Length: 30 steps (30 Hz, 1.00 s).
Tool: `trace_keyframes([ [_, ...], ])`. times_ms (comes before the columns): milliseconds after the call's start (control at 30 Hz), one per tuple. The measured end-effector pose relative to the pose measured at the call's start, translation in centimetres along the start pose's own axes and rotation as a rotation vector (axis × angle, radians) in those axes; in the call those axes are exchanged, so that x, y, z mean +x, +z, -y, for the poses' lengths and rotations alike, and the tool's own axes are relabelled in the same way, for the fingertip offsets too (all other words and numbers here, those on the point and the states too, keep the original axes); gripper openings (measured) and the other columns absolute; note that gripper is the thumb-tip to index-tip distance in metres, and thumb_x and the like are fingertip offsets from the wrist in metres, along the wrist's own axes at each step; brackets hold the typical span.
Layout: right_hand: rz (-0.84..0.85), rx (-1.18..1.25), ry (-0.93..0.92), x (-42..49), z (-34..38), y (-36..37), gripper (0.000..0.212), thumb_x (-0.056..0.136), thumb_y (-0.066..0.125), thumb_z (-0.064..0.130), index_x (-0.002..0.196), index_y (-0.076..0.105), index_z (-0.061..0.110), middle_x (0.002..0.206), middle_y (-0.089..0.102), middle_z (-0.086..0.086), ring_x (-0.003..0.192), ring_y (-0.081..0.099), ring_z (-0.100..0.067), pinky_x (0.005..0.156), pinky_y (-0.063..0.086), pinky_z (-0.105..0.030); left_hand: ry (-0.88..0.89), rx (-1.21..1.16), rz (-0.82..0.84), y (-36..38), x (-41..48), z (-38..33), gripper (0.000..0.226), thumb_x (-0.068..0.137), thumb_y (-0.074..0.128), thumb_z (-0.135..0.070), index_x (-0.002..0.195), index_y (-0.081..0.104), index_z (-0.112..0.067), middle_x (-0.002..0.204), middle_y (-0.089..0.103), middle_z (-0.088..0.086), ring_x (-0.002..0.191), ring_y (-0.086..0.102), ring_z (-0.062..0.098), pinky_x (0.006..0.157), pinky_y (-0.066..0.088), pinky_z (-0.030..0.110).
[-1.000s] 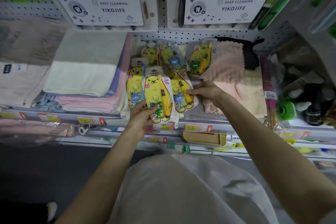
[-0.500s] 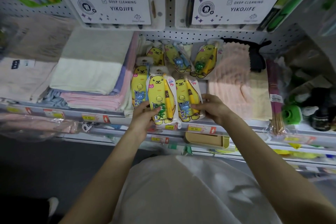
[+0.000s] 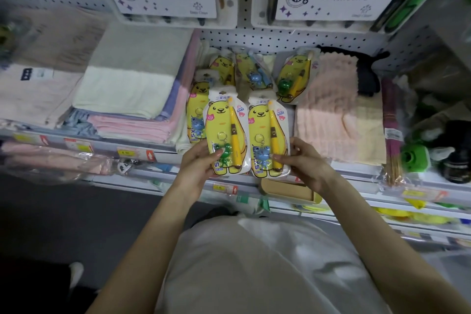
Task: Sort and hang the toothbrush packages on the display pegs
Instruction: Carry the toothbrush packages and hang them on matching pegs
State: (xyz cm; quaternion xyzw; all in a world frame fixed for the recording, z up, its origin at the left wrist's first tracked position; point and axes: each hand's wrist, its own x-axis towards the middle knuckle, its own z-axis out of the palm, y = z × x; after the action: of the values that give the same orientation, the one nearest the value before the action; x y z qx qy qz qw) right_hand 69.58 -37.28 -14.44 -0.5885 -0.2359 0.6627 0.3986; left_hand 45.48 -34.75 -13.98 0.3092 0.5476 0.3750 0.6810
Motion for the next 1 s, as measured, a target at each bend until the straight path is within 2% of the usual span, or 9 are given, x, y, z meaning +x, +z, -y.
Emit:
trace_keyframes([
  [133, 0.039, 0.039, -0.062, 0.0, -0.1, 1.9, 0.049, 0.077, 0.068, -0.013, 0.122, 0.055, 0.000, 0.107, 0.072, -0.016, 0.094, 0.071, -0.029, 0.077, 0.060, -0.039, 0.040, -0.004, -0.009, -1.1, -0.9, -0.4, 0.027, 0.088, 0.059, 0.003, 0.110, 0.062, -0.012, 0.101, 0.073, 0.003, 0.092, 0.069, 0.019, 0.068, 0.057, 0.027],
  [267, 0.106, 0.096, -0.086, -0.3, -0.4, 4.3, 0.051, 0.074, 0.069, -0.008, 0.123, 0.056, 0.003, 0.113, 0.070, -0.017, 0.099, 0.070, -0.030, 0.072, 0.060, -0.035, 0.055, -0.034, -0.022, -2.7, -2.1, -1.3, 0.036, 0.090, 0.058, 0.001, 0.122, 0.058, -0.013, 0.110, 0.071, 0.004, 0.100, 0.067, 0.018, 0.071, 0.056, 0.024],
  [467, 0.185, 0.093, -0.093, -1.8, 0.1, 8.3, 0.047, 0.077, 0.065, -0.009, 0.121, 0.058, 0.008, 0.111, 0.072, -0.014, 0.101, 0.069, -0.027, 0.073, 0.058, -0.031, 0.092, -0.029, -0.009, -5.2, -4.2, -2.0, 0.055, 0.084, 0.066, -0.001, 0.133, 0.050, -0.019, 0.118, 0.068, 0.013, 0.110, 0.064, 0.029, 0.094, 0.051, 0.046],
  [633, 0.176, 0.106, -0.087, -3.7, -0.4, 10.9, 0.045, 0.080, 0.064, -0.008, 0.123, 0.058, 0.005, 0.111, 0.071, -0.016, 0.098, 0.071, -0.027, 0.070, 0.058, -0.031, 0.075, -0.059, 0.018, -6.3, -6.1, -2.5, 0.055, 0.083, 0.069, -0.002, 0.132, 0.051, -0.020, 0.115, 0.069, 0.013, 0.109, 0.065, 0.030, 0.098, 0.048, 0.052],
  [733, 0.125, 0.097, -0.095, -4.9, -1.0, 12.0, 0.049, 0.078, 0.066, -0.004, 0.125, 0.058, 0.007, 0.113, 0.071, -0.015, 0.098, 0.070, -0.028, 0.070, 0.058, -0.033, 0.057, -0.066, 0.052, -6.8, -7.0, -2.8, 0.056, 0.083, 0.070, -0.002, 0.132, 0.051, -0.021, 0.115, 0.069, 0.010, 0.110, 0.065, 0.027, 0.100, 0.047, 0.050],
  [800, 0.102, 0.097, -0.111, -5.9, -1.5, 12.3, 0.049, 0.079, 0.065, -0.003, 0.126, 0.057, 0.007, 0.117, 0.069, -0.015, 0.104, 0.068, -0.032, 0.077, 0.059, -0.039, 0.054, -0.048, 0.065, -7.0, -7.6, -2.9, 0.057, 0.081, 0.071, -0.001, 0.131, 0.052, -0.020, 0.113, 0.070, 0.009, 0.108, 0.066, 0.025, 0.098, 0.049, 0.048],
  [867, 0.075, 0.089, -0.127, -6.9, -2.0, 12.7, 0.048, 0.082, 0.064, -0.005, 0.128, 0.056, 0.006, 0.118, 0.068, -0.017, 0.106, 0.066, -0.035, 0.085, 0.057, -0.047, 0.072, -0.012, 0.074, -7.3, -8.2, -3.0, 0.054, 0.079, 0.072, 0.001, 0.127, 0.054, -0.017, 0.107, 0.072, 0.003, 0.102, 0.068, 0.016, 0.092, 0.053, 0.038],
  [933, 0.042, 0.081, -0.145, -7.9, -2.3, 13.0, 0.047, 0.082, 0.063, -0.007, 0.127, 0.056, 0.005, 0.116, 0.069, -0.017, 0.103, 0.068, -0.034, 0.083, 0.057, -0.045, 0.083, 0.015, 0.089, -7.7, -9.0, -3.1, 0.053, 0.079, 0.072, 0.001, 0.125, 0.054, -0.017, 0.102, 0.071, -0.003, 0.094, 0.068, 0.006, 0.082, 0.054, 0.024],
  [1000, 0.010, 0.077, -0.166, -8.9, -2.6, 13.6, 0.047, 0.082, 0.064, -0.008, 0.127, 0.055, 0.002, 0.113, 0.070, -0.018, 0.098, 0.069, -0.031, 0.076, 0.059, -0.039, 0.082, 0.016, 0.097, -8.2, -9.8, -3.2, 0.053, 0.079, 0.072, 0.001, 0.125, 0.055, -0.019, 0.106, 0.070, 0.000, 0.096, 0.067, 0.009, 0.078, 0.054, 0.022],
])
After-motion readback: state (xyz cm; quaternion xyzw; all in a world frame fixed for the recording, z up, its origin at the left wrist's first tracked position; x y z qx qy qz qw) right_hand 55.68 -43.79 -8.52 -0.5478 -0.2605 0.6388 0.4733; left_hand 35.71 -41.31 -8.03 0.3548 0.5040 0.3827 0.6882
